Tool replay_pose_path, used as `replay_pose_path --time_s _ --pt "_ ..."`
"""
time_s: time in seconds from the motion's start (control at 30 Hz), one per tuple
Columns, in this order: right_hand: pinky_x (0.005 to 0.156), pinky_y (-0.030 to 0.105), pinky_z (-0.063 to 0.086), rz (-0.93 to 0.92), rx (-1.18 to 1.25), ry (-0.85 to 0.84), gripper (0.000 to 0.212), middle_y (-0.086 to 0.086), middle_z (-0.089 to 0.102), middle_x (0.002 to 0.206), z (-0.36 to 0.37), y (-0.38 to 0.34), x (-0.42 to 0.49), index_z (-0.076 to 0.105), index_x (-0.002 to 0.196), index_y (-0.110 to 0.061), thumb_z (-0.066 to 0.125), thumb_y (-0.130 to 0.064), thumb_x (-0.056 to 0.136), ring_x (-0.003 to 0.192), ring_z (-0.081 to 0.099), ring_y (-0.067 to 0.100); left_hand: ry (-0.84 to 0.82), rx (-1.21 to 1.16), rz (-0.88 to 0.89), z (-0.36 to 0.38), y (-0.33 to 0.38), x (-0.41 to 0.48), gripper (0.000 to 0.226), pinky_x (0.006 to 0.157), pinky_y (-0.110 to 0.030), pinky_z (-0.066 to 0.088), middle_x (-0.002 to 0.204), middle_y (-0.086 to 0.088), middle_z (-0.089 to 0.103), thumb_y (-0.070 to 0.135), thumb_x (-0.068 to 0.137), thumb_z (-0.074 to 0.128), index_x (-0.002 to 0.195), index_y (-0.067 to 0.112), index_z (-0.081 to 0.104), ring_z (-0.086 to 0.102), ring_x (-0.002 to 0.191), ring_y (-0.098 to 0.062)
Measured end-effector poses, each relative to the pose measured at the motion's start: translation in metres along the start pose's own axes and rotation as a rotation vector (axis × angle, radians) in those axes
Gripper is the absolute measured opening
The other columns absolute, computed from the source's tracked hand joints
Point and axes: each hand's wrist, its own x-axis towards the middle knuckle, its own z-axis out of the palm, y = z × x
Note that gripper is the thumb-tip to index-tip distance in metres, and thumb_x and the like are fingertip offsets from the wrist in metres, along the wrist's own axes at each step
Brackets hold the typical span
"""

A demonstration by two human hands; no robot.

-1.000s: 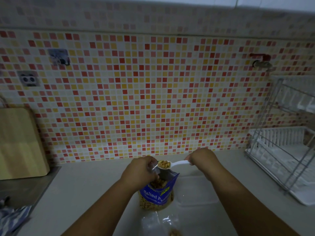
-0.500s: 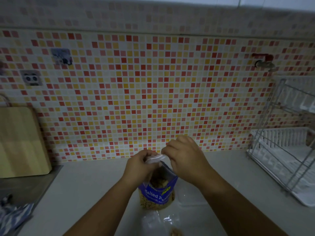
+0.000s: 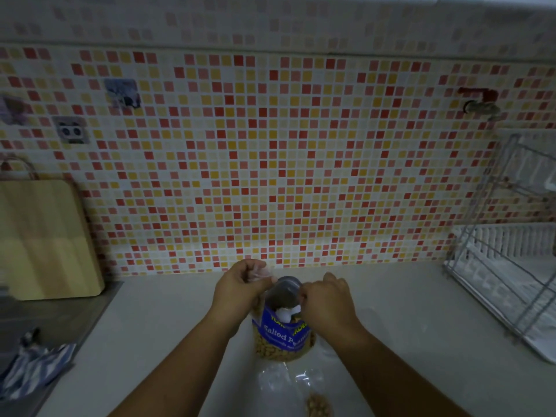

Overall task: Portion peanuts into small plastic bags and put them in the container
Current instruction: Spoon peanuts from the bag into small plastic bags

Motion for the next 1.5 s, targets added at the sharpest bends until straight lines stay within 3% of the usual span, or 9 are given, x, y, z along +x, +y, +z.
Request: replay_pose_path --time_s 0.1,0.3,0.47,0.63,0.8,0.93,1.1,1.27,1.5 --pt "0.09 0.031 0.034 0.008 0.077 0.047 0.024 -0.004 0.067 0.101 -0.005 -0.004 -0.003 0.067 0.106 -0.026 0.05 -0.033 0.09 0.108 0.045 0.019 -0.021 -0.055 -0.031 0.0 0.001 -0.007 0.026 0.07 -0.024 0.051 0.1 -0.001 0.068 0.013 0.076 0.074 0.097 0.024 0.062 0.064 0.093 -0.016" --pt "0.084 0.029 0.052 0.043 0.749 -0.044 0.04 -0.015 0.056 0.091 -0.022 -0.026 -0.031 0.058 0.105 -0.039 0.067 -0.049 0.067 0.1 0.051 0.009 -0.07 -0.135 -0.031 0.009 0.01 -0.028 0.029 0.07 -0.025 0.054 0.098 -0.003 0.069 0.013 0.074 0.075 0.1 0.017 0.062 0.068 0.089 -0.015" --pt "0.073 0.024 0.052 0.141 0.867 0.072 0.013 0.001 0.064 0.09 -0.02 -0.021 -0.054 0.062 0.087 -0.032 0.066 -0.022 0.079 0.082 0.061 0.013 -0.188 -0.225 -0.056 0.02 0.009 -0.053 0.035 0.071 -0.027 0.057 0.097 -0.009 0.072 0.01 0.07 0.078 0.102 0.013 0.062 0.07 0.089 -0.021" --pt "0.071 0.03 0.052 0.263 1.33 -0.026 0.006 0.013 0.066 0.078 -0.006 -0.003 -0.079 0.067 0.081 -0.005 0.069 0.0 0.078 0.073 0.06 0.018 -0.255 -0.248 -0.12 0.021 -0.009 -0.071 0.023 0.068 -0.026 0.053 0.096 -0.008 0.073 0.016 0.081 0.067 0.103 0.012 0.064 0.069 0.085 -0.018" --pt "0.059 0.017 0.048 0.264 1.588 -0.199 0.011 -0.001 0.065 0.064 0.018 0.013 -0.103 0.062 0.072 -0.012 0.069 -0.007 0.067 0.06 0.058 0.009 -0.22 -0.264 -0.213 0.029 -0.047 -0.086 0.01 0.063 -0.027 0.051 0.078 -0.016 0.066 0.005 0.086 0.06 0.079 0.009 0.066 0.058 0.067 -0.021" --pt "0.062 0.024 0.047 0.359 1.569 -0.177 0.009 -0.001 0.064 0.062 0.048 0.016 -0.12 0.064 0.068 -0.014 0.066 -0.014 0.076 0.06 0.055 0.011 -0.254 -0.245 -0.328 0.039 -0.083 -0.093 0.007 0.058 -0.023 0.045 0.075 -0.016 0.056 0.006 0.085 0.061 0.079 0.007 0.064 0.049 0.061 -0.016" --pt "0.045 0.016 0.039 0.607 1.404 -0.129 0.025 -0.003 0.058 0.05 0.084 0.037 -0.12 0.062 0.067 -0.007 0.055 0.0 0.09 0.046 0.05 0.007 -0.157 -0.091 -0.354 0.044 -0.122 -0.086 0.005 0.055 -0.019 0.041 0.068 -0.001 0.062 0.008 0.083 0.065 0.085 0.011 0.069 0.05 0.057 -0.008" --pt "0.061 0.025 0.039 0.852 1.04 -0.136 0.024 0.0 0.057 0.06 0.122 0.072 -0.107 0.062 0.068 -0.016 0.056 -0.02 0.091 0.059 0.052 0.018 0.035 0.242 -0.393 0.027 -0.143 -0.07 0.007 0.075 -0.029 0.052 0.079 0.005 0.072 0.023 0.077 0.068 0.084 0.023 0.069 0.066 0.076 -0.012" --pt "0.082 0.029 0.047 0.834 0.761 -0.197 0.025 0.014 0.072 0.095 0.136 0.07 -0.087 0.07 0.092 -0.008 0.053 -0.027 0.092 0.096 0.065 0.029 0.029 0.491 -0.369 0.024 -0.153 -0.059 0.029 0.08 -0.025 0.044 0.097 0.0 0.067 0.022 0.072 0.07 0.1 0.022 0.062 0.062 0.091 -0.02"
